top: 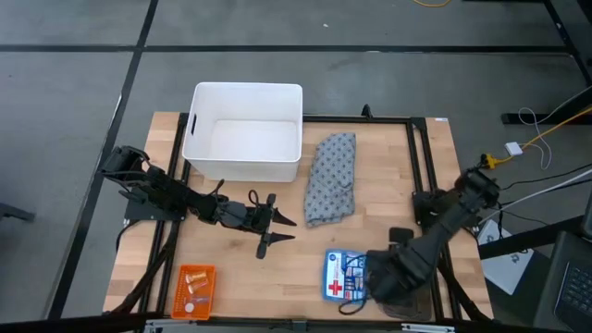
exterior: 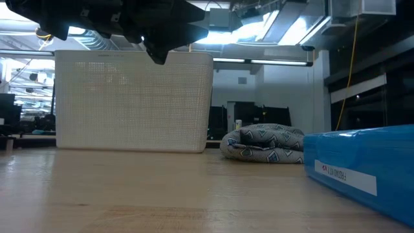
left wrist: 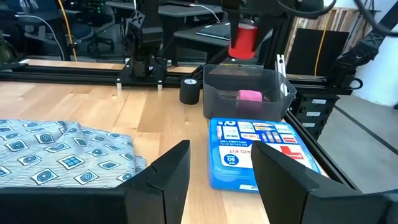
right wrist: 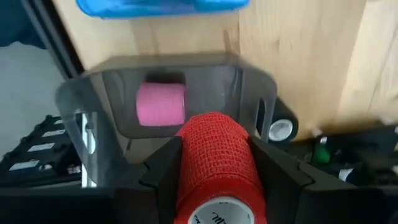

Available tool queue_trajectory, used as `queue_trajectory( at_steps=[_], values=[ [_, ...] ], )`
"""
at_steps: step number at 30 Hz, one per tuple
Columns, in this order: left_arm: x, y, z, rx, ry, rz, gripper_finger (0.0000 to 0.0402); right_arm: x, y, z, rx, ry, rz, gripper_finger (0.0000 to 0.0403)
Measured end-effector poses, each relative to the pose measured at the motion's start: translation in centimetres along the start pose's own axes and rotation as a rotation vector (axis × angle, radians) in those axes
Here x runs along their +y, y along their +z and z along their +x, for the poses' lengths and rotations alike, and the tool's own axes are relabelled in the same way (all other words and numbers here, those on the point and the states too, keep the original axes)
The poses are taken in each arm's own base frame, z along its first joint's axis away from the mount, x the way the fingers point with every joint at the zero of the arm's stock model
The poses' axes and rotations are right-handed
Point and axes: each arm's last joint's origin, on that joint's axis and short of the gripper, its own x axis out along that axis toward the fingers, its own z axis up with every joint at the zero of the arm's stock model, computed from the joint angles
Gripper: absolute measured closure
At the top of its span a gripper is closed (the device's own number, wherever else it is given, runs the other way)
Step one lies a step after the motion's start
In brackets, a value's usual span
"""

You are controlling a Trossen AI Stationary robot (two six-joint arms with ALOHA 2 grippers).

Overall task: Pick & place medical supplies in basket/bin
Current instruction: Put the red bandage into the black bin, then put the black bandage into the black bin

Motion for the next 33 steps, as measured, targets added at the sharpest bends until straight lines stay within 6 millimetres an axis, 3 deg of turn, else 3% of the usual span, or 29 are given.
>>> queue_trajectory(
  at_steps=[9,15,24,33],
  values=[
    [0.0,0.0,0.0,0.0,0.0,-0.003,0.0235,2.3,-3.8,5.2,0.018,-0.098,0.062,0.0234],
    [0.0,0.0,0.0,0.0,0.001,-0.003,0.0235,1.8,-5.0,7.8,0.003,-0.207,0.173,0.0189],
    [0.0,0.0,0.0,0.003,0.002,-0.004,0.0235,1.7,-5.1,8.4,0.006,-0.215,0.193,0.0099],
    [0.0,0.0,0.0,0.005,0.002,-0.011,0.0235,2.4,-4.6,7.1,0.023,-0.132,0.144,0.0074]
  ],
)
